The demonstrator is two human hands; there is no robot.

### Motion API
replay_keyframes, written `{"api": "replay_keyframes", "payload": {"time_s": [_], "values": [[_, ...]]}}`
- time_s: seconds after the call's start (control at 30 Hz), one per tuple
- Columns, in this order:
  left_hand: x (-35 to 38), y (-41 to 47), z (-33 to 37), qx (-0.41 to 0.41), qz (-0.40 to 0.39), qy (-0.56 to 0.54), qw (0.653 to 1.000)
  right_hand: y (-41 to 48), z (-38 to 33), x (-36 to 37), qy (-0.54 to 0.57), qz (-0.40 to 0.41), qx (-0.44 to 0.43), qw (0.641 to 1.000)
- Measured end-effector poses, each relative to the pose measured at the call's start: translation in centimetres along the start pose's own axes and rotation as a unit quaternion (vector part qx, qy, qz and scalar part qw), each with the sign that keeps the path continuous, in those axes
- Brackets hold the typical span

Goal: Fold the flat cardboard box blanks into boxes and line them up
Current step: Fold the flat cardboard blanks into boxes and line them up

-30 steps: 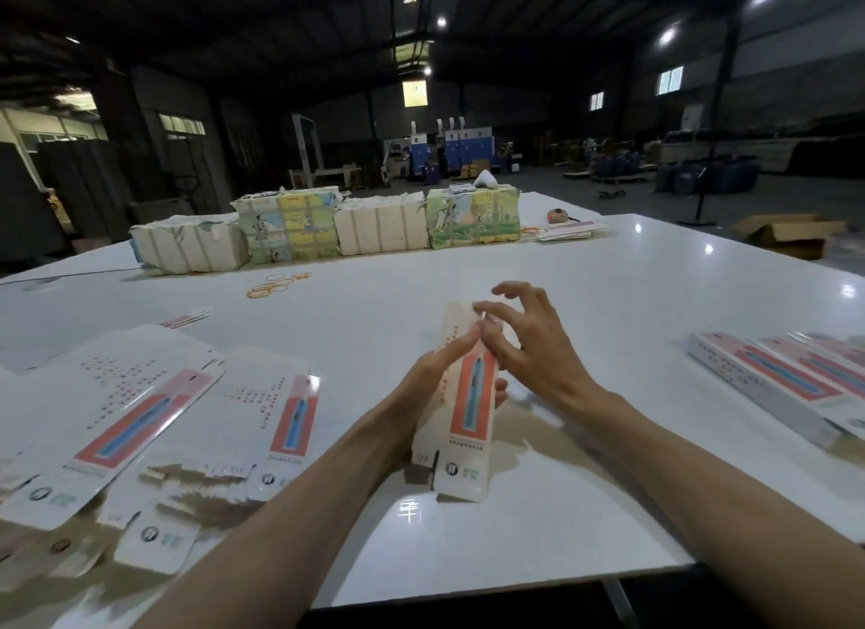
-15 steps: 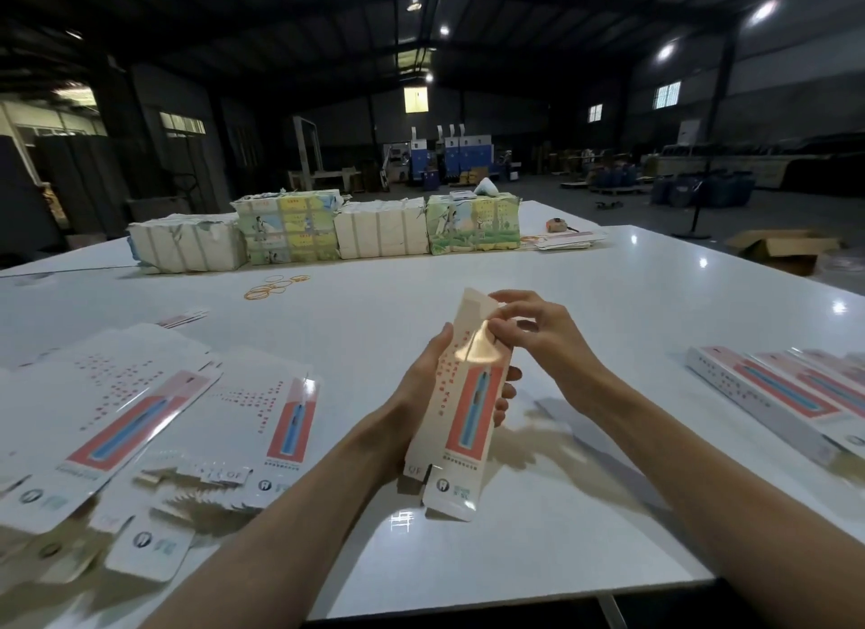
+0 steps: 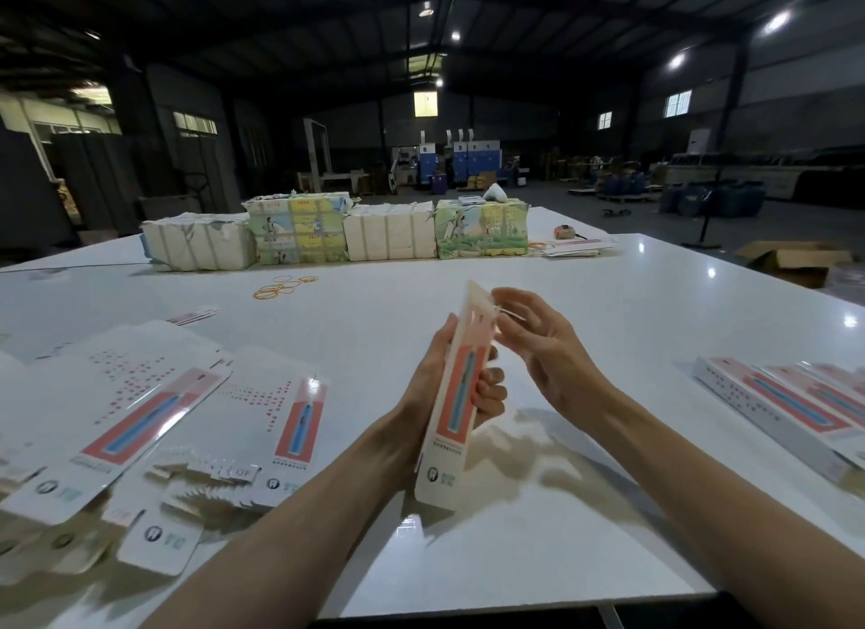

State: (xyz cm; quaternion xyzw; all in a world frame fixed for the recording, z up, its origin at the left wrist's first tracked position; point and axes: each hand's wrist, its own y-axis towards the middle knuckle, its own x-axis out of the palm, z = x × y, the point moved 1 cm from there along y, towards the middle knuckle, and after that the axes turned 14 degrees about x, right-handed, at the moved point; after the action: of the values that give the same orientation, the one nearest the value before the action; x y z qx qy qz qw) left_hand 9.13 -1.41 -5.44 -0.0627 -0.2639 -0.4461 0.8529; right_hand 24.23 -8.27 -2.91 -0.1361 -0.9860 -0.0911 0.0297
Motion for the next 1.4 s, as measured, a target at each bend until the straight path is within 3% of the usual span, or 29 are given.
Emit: {"api": "replay_keyframes", "payload": {"time_s": [0.1, 0.3, 0.43, 0.53, 0.7, 1.0, 1.2, 1.4], "values": [[-1.2, -0.2, 0.6, 0.023, 0.018, -0.055, 0.998, -0.5, 0.9, 0.8, -0.057, -0.011, 0.006, 0.998], [-0.7, -0.7, -0.3, 0.043, 0.04, 0.087, 0.994, -0.8, 1.1, 1.0, -0.06, -0.017, -0.021, 0.998], [-0.8, -0.1, -0.5, 0.198, 0.127, 0.249, 0.94, -0.5, 0.8, 0.3, -0.107, 0.0, -0.031, 0.994], [-0.3, 0.2, -0.1, 0.278, 0.074, 0.29, 0.913, -0.3, 0.7, 0.1, -0.137, 0.019, -0.035, 0.99], [0.4, -0.1, -0.7, 0.226, -0.011, 0.312, 0.923, -0.6, 0.2, -0.2, -0.16, 0.026, -0.045, 0.986], [0.2, -0.5, 0.0, 0.186, 0.028, 0.323, 0.928, -0.4, 0.7, 0.2, -0.187, -0.003, -0.016, 0.982], [0.5, -0.4, -0.3, 0.178, 0.026, 0.369, 0.912, -0.2, 0.5, 0.0, -0.099, 0.095, -0.004, 0.991], [0.3, -0.2, -0.6, 0.156, -0.018, 0.36, 0.92, -0.3, 0.1, -0.7, -0.141, 0.122, -0.045, 0.981]]}}
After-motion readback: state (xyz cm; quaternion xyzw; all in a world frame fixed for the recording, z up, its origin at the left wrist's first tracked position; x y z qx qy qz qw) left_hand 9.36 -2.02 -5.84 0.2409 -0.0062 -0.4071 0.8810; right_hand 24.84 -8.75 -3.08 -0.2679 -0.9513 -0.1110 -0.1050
